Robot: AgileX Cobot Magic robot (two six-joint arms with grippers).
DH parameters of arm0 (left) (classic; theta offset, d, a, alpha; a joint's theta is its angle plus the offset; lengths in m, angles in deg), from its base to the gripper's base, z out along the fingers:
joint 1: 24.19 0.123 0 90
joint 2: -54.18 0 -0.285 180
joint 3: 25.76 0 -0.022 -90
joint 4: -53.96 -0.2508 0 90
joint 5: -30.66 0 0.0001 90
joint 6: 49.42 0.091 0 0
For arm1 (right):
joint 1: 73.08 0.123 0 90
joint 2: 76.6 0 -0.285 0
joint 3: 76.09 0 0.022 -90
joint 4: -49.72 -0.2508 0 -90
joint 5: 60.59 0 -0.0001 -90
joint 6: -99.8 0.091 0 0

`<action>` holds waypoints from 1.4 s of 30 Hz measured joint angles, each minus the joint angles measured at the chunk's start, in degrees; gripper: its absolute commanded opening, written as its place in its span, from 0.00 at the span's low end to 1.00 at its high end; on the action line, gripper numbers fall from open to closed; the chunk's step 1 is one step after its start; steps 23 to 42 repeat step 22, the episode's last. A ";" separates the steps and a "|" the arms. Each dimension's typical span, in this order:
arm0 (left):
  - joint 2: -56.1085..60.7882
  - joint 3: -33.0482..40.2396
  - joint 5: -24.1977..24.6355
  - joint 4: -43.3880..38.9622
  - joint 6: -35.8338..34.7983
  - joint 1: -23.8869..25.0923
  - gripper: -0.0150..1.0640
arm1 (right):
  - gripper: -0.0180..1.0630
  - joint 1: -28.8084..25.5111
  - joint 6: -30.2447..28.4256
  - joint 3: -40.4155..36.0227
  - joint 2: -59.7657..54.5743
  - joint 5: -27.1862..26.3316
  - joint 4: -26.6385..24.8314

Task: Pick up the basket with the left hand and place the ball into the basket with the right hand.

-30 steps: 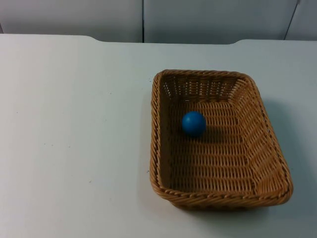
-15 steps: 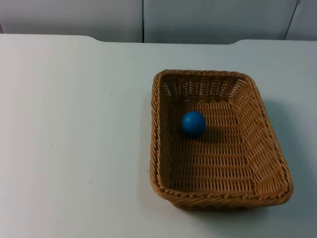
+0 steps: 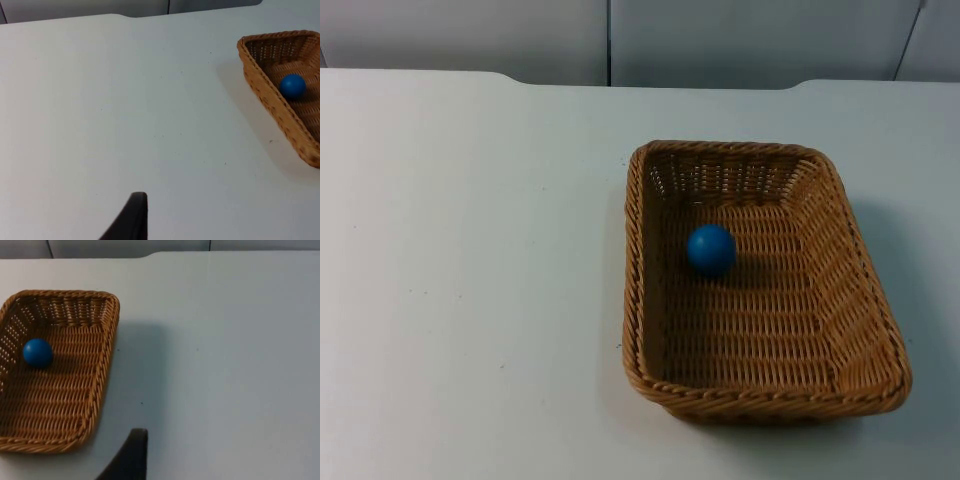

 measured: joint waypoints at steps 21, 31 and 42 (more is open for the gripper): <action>0.00 0.00 0.00 -0.03 0.00 11.80 0.99 | 0.99 0.00 0.00 0.00 0.00 0.00 0.00; 0.00 0.00 0.00 -0.03 0.00 11.80 0.99 | 0.99 0.00 0.00 0.00 0.00 0.00 0.00; 0.00 0.00 0.00 -0.03 0.00 11.80 0.99 | 0.99 0.00 0.00 0.00 0.00 0.00 0.00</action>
